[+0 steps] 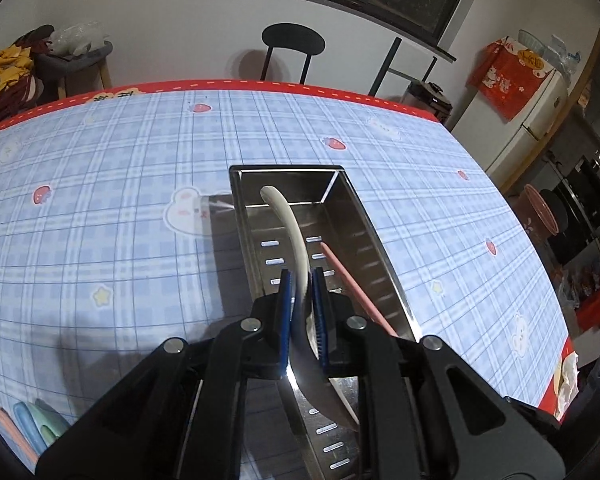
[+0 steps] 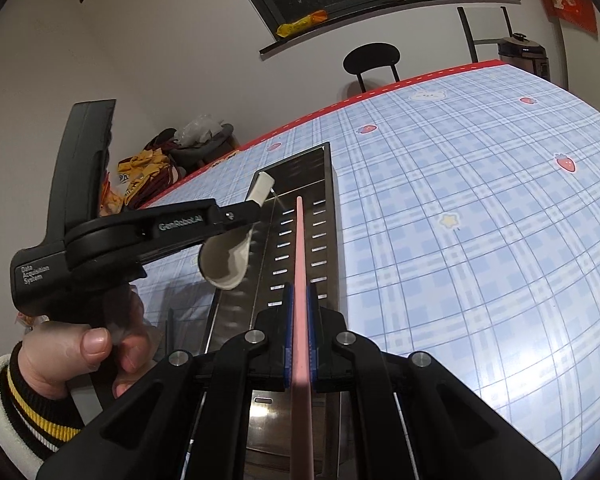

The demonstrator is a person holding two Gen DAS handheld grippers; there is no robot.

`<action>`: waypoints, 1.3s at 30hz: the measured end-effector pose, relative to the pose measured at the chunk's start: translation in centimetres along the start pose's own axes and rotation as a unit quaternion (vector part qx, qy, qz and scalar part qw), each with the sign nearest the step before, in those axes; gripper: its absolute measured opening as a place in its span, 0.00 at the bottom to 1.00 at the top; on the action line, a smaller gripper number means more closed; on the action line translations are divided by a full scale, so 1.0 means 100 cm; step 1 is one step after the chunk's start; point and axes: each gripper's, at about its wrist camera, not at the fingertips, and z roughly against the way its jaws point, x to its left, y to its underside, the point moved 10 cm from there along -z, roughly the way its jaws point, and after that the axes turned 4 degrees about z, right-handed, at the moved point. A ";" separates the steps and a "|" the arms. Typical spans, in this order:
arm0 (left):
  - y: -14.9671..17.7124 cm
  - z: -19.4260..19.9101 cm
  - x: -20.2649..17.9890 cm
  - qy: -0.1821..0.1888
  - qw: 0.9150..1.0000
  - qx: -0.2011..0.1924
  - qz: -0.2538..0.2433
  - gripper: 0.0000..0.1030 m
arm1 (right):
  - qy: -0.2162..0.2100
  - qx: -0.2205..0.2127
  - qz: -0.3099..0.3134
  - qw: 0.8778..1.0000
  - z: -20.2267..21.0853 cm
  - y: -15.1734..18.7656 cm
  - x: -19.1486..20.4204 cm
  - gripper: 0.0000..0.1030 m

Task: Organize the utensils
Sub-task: 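Carry both utensils over the steel basket and open both tools to drop them, then move both tools back to the utensil pile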

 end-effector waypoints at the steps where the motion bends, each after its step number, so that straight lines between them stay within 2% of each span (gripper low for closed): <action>1: 0.000 -0.001 0.000 -0.001 1.000 0.001 0.000 0.14 | 0.001 0.001 0.001 1.000 -0.001 0.000 0.000 0.06; 11: 0.005 -0.012 0.000 -0.014 1.000 0.006 -0.003 0.14 | 0.000 0.011 0.004 1.000 -0.008 0.004 0.000 0.06; 18: -0.001 -0.007 -0.001 -0.020 1.000 -0.008 -0.009 0.14 | 0.006 0.011 0.018 1.000 -0.010 0.004 0.003 0.08; 20: -0.003 -0.001 0.000 -0.018 1.000 -0.015 -0.011 0.23 | 0.004 0.004 0.026 1.000 -0.007 0.004 0.008 0.13; 23: -0.008 0.015 0.005 -0.025 0.999 -0.036 -0.017 0.33 | 0.013 -0.020 0.041 0.999 0.002 -0.002 0.011 0.43; 24: -0.009 0.022 0.008 -0.029 0.998 -0.043 -0.018 0.35 | 0.019 -0.030 0.047 0.998 0.005 -0.004 0.012 0.46; 26: -0.011 0.037 0.014 -0.032 0.998 -0.057 -0.019 0.50 | 0.031 -0.048 0.060 0.997 0.011 -0.008 0.013 0.58; 29: -0.011 0.061 0.025 -0.049 0.995 -0.079 -0.026 0.60 | 0.044 -0.067 0.079 0.994 0.017 -0.010 0.016 0.79; 30: -0.008 0.071 0.030 -0.057 0.994 -0.085 -0.030 0.61 | 0.047 -0.073 0.087 0.992 0.018 -0.011 0.018 0.82; 31: -0.006 0.078 0.034 -0.062 0.994 -0.088 -0.031 0.66 | 0.050 -0.078 0.095 0.991 0.019 -0.011 0.020 0.87; 32: -0.003 0.085 0.039 -0.067 0.993 -0.092 -0.032 0.81 | 0.052 -0.083 0.101 0.990 0.021 -0.012 0.022 0.88; 33: 0.000 0.096 0.044 -0.074 0.992 -0.101 -0.031 0.88 | 0.053 -0.087 0.105 0.989 0.022 -0.011 0.023 0.91; 34: 0.003 0.105 0.049 -0.079 0.990 -0.109 -0.031 0.91 | 0.057 -0.092 0.112 0.988 0.024 -0.011 0.024 0.95; 39: 0.026 0.150 0.072 -0.102 0.986 -0.128 -0.022 0.94 | 0.062 -0.106 0.120 0.985 0.029 -0.013 0.026 0.95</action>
